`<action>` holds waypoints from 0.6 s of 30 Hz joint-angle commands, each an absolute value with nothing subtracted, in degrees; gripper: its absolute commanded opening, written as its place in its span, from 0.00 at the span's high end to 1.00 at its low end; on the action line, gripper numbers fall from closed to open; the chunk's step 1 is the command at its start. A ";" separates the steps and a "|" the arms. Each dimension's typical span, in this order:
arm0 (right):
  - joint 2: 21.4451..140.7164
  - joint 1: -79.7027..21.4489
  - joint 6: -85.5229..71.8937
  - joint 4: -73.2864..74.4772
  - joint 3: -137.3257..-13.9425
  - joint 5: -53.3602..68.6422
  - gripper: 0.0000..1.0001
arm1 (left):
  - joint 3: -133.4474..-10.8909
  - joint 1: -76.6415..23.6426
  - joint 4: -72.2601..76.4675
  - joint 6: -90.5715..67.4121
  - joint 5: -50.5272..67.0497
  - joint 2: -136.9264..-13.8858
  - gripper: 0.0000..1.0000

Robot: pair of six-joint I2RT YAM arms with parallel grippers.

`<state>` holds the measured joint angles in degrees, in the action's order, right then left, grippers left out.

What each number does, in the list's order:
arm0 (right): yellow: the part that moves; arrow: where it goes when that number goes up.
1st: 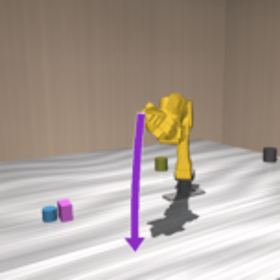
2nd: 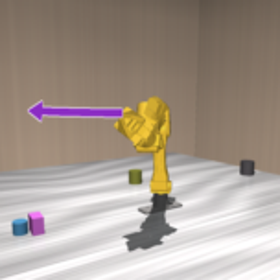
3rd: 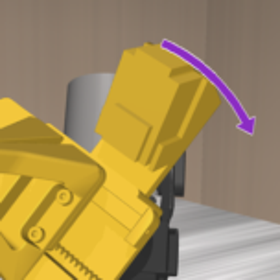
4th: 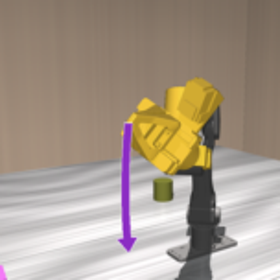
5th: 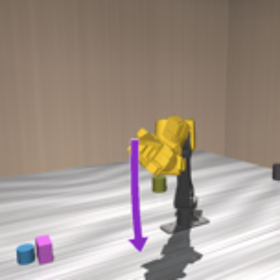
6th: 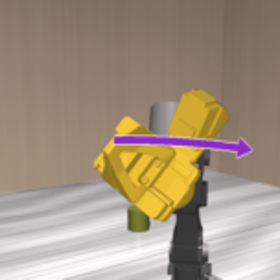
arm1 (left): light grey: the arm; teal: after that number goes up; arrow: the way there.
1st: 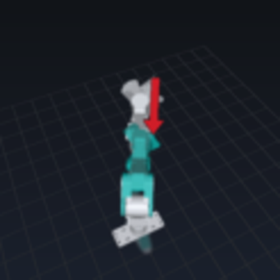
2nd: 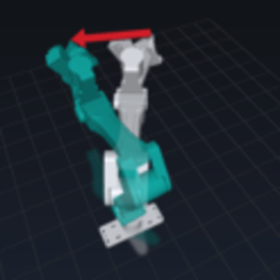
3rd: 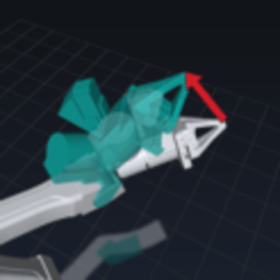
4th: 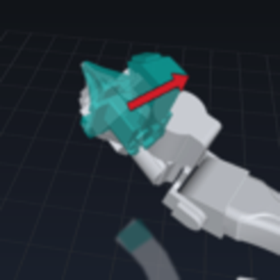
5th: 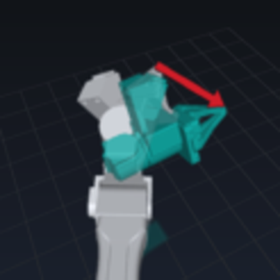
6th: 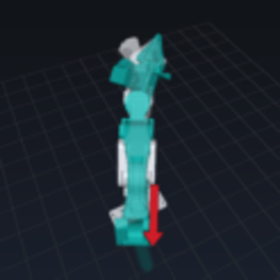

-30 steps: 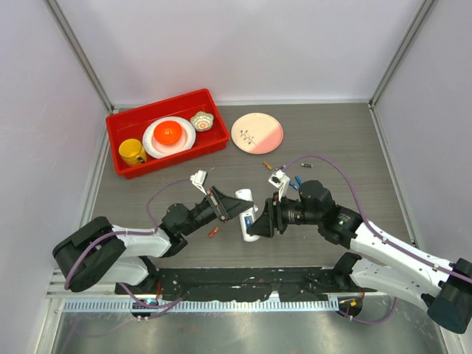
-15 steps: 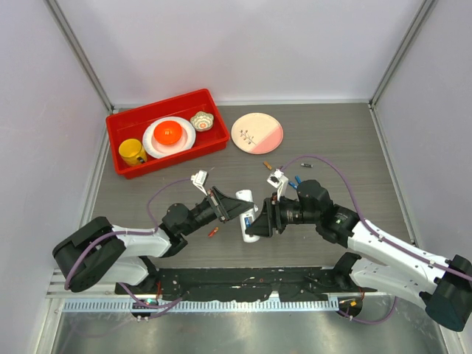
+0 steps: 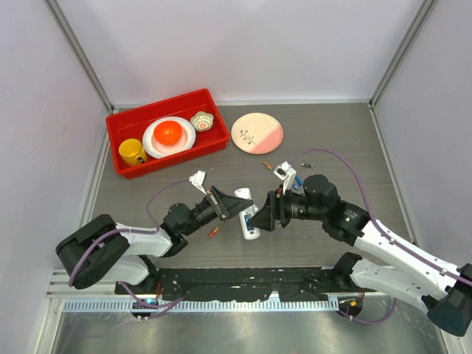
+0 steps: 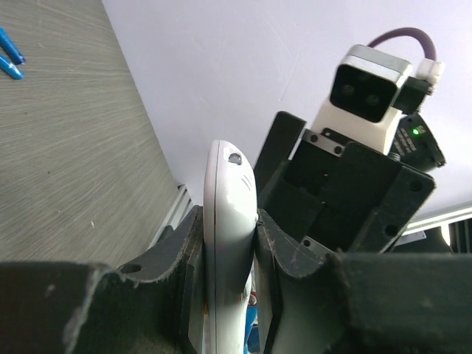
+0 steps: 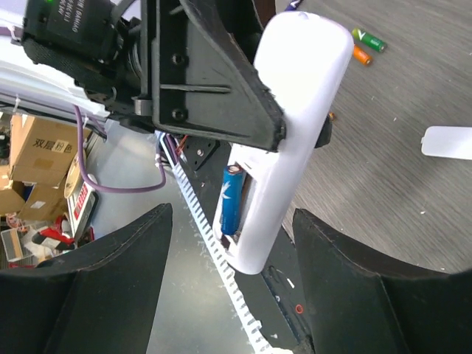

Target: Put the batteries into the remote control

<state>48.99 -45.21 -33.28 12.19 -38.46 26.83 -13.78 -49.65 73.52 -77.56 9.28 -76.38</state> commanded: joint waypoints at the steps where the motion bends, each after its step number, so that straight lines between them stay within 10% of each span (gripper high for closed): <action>1: 47.64 -44.74 -33.83 12.31 -40.26 22.95 0.28 | -14.24 -49.04 88.59 -77.17 7.82 -77.52 1.00; 18: 49.22 -38.76 -52.55 -15.11 -26.02 25.31 0.41 | -14.94 -49.04 88.59 -78.13 8.35 -79.01 1.00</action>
